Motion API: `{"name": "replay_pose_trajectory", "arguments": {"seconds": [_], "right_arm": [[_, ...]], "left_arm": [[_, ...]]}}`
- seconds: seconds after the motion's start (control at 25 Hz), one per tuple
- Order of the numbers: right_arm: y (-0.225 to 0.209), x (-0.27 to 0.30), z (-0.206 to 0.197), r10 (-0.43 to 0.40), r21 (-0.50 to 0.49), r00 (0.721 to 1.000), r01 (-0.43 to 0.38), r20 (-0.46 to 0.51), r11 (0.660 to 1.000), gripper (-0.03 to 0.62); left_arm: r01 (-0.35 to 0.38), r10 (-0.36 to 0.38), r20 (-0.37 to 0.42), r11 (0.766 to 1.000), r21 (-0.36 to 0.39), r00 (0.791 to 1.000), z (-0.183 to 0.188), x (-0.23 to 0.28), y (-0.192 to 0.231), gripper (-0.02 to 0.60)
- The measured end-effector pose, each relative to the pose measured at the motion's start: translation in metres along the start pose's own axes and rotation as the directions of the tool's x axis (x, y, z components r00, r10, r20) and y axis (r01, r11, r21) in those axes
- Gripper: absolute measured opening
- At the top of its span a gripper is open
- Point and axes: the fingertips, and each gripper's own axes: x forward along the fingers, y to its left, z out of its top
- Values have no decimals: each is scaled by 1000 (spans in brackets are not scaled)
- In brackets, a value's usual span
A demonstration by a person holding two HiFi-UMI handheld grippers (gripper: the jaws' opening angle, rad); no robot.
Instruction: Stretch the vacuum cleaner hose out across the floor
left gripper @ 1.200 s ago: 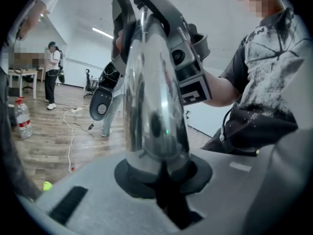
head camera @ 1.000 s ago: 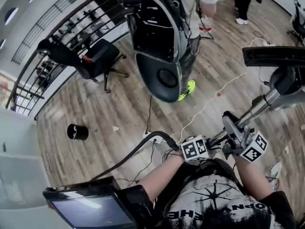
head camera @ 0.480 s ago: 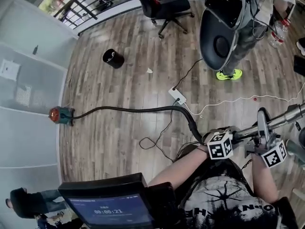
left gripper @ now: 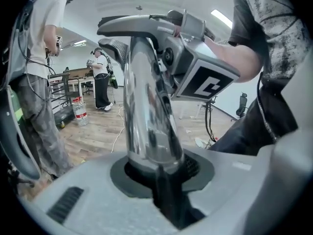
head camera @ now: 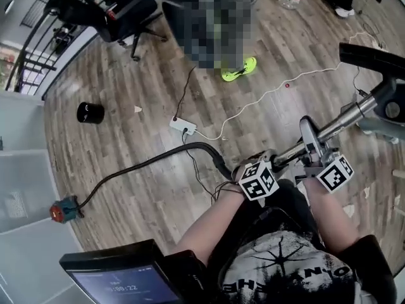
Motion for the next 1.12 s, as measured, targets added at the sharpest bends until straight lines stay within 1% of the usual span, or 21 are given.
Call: {"name": "replay_pose_trajectory", "arguments": {"seconds": [0.12, 0.24, 0.36, 0.44, 0.52, 0.6, 0.68, 0.8, 0.92, 1.0, 1.12], "right_arm": [[-42, -20, 0, -101, 57, 995, 99, 22, 993, 64], [-86, -37, 1, -198, 119, 980, 195, 20, 974, 64], [-122, -37, -4, -249, 164, 968, 244, 8, 956, 64], [-139, -43, -13, -271, 159, 963, 268, -3, 950, 64], [-161, -47, -20, -275, 152, 962, 272, -6, 950, 64], [-192, -45, -29, -275, 159, 961, 272, 0, 949, 64], [-227, -43, -42, -271, 176, 963, 265, 12, 948, 64], [-276, -40, -71, -269, 216, 962, 255, 40, 943, 61], [-325, -32, -98, -250, 242, 966, 228, 65, 943, 58], [-360, -27, -114, -252, 266, 965, 226, 67, 937, 57], [-403, -26, -130, -239, 263, 968, 212, 74, 941, 57]], "left_arm": [[-22, 23, -41, 999, 24, 999, -8, 26, -2, 121], [-54, 59, -82, 997, 55, 995, -12, 49, 0, 146], [-89, 95, -103, 994, 61, 990, -21, 68, 15, 153], [-76, 81, -102, 996, 50, 991, -31, 83, 14, 153], [-58, 61, -95, 998, 30, 994, -42, 104, 17, 150], [-51, 52, -95, 999, 14, 994, -55, 127, 32, 140], [-43, 44, -106, 999, 15, 993, -74, 152, 49, 137], [-19, 23, -137, 999, 34, 990, -114, 186, 73, 130], [-18, 29, -172, 998, 66, 985, -152, 220, 103, 129], [-15, 31, -190, 996, 84, 981, -173, 243, 122, 129], [-14, 38, -208, 993, 117, 977, -198, 276, 146, 126]]}}
